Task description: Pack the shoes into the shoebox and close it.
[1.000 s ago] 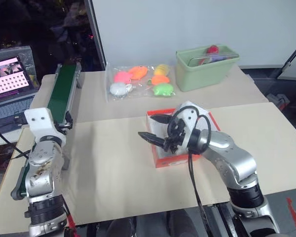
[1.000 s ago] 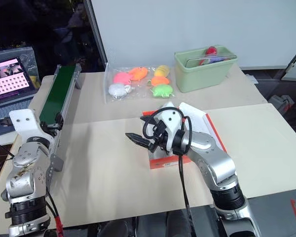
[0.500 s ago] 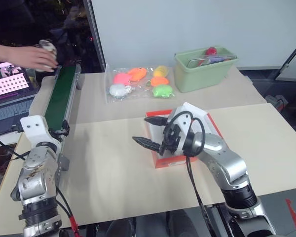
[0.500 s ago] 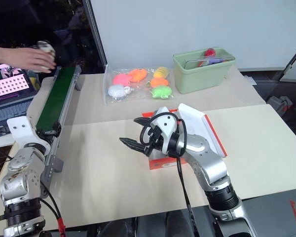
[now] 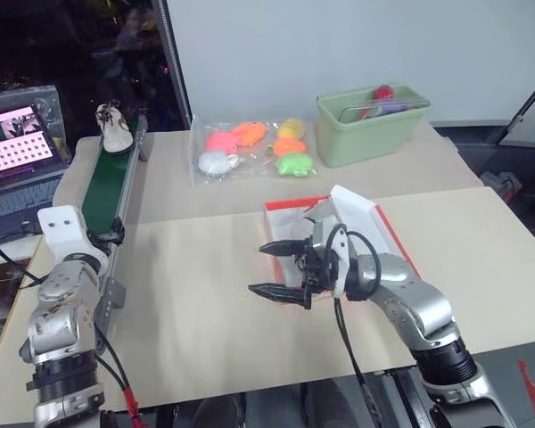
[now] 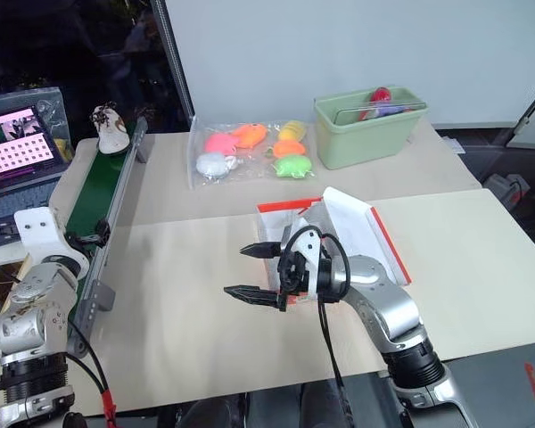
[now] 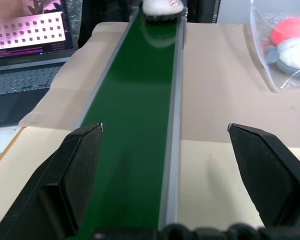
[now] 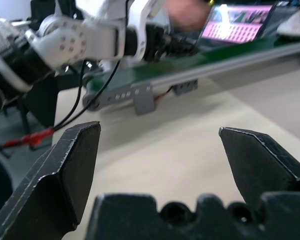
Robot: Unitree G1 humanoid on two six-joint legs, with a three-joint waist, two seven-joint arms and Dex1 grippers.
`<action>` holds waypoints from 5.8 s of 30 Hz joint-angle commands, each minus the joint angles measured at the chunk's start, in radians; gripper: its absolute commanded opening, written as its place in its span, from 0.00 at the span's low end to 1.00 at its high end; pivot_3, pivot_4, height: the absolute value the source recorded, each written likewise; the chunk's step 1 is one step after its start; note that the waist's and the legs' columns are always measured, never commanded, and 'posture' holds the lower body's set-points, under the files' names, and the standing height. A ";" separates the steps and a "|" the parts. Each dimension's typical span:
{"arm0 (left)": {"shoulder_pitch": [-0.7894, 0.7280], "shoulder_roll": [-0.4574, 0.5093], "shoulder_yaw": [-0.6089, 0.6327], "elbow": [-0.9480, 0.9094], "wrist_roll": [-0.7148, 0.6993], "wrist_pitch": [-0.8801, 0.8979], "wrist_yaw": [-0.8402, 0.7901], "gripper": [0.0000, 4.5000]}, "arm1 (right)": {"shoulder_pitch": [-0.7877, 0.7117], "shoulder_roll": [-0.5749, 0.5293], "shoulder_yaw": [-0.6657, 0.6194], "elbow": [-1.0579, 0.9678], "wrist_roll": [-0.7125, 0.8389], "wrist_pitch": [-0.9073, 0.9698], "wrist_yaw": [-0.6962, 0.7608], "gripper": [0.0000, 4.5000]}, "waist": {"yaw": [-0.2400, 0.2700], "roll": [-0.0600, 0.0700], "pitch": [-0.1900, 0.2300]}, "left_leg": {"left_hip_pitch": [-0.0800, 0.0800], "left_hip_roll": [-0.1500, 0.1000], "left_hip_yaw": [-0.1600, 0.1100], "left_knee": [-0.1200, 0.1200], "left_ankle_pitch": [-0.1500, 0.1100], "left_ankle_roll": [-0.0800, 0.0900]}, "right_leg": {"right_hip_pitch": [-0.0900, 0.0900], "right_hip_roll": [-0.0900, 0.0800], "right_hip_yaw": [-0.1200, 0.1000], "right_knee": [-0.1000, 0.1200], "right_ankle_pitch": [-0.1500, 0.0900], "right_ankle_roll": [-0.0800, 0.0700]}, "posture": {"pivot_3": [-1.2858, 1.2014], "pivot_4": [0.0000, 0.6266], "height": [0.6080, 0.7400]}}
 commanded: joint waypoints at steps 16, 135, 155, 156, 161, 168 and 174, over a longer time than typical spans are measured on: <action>0.007 0.017 0.041 -0.057 -0.009 0.083 0.038 0.95 | 0.021 0.008 0.044 -0.002 -0.052 -0.057 0.016 1.00 | 0.002 0.000 0.000 | 0.000 0.000 0.000 0.000 0.000 0.000 | 0.000 0.000 0.000 0.000 0.000 0.000 | 0.52 0.24 1.00; 0.268 -0.467 0.269 -0.769 0.176 0.704 0.274 0.29 | -0.128 -0.020 -0.147 0.006 0.123 0.151 -0.120 1.00 | -0.004 -0.005 0.003 | 0.004 0.018 0.010 0.000 -0.009 -0.006 | 0.001 0.015 -0.002 -0.005 0.000 -0.007 | 0.52 0.24 1.00; 0.205 -0.515 0.317 -0.694 0.190 0.777 0.290 0.98 | -0.145 -0.003 -0.171 -0.004 0.159 0.174 -0.168 1.00 | -0.031 0.001 0.000 | 0.016 0.030 0.029 0.000 -0.016 -0.007 | 0.005 0.023 0.004 -0.002 -0.005 -0.007 | 0.52 0.24 1.00; 0.200 -0.510 0.314 -0.686 0.189 0.779 0.287 0.98 | -0.147 -0.002 -0.176 -0.004 0.167 0.179 -0.172 1.00 | -0.031 0.002 -0.001 | 0.016 0.030 0.029 0.000 -0.016 -0.007 | 0.005 0.023 0.004 -0.002 -0.005 -0.007 | 0.52 0.24 1.00; 0.174 -0.498 0.279 -0.665 0.199 0.782 0.294 0.98 | -0.163 0.007 -0.202 -0.005 0.203 0.207 -0.196 1.00 | -0.029 0.005 -0.003 | 0.016 0.030 0.030 0.000 -0.016 -0.006 | 0.006 0.023 0.005 0.000 -0.006 -0.006 | 0.52 0.24 1.00; 0.111 -0.494 0.290 -0.669 0.218 0.873 0.295 0.98 | -0.194 0.016 -0.245 -0.017 0.273 0.263 -0.228 1.00 | -0.024 0.006 -0.003 | 0.016 0.030 0.030 0.000 -0.016 -0.006 | 0.006 0.023 0.005 0.000 -0.006 -0.006 | 0.52 0.24 1.00; 0.109 -0.428 0.245 -0.664 0.231 0.882 0.267 0.98 | -0.212 0.013 -0.252 -0.019 0.300 0.278 -0.237 1.00 | -0.023 0.006 -0.003 | 0.016 0.030 0.030 0.000 -0.016 -0.007 | 0.006 0.023 0.005 0.000 -0.006 -0.007 | 0.52 0.24 1.00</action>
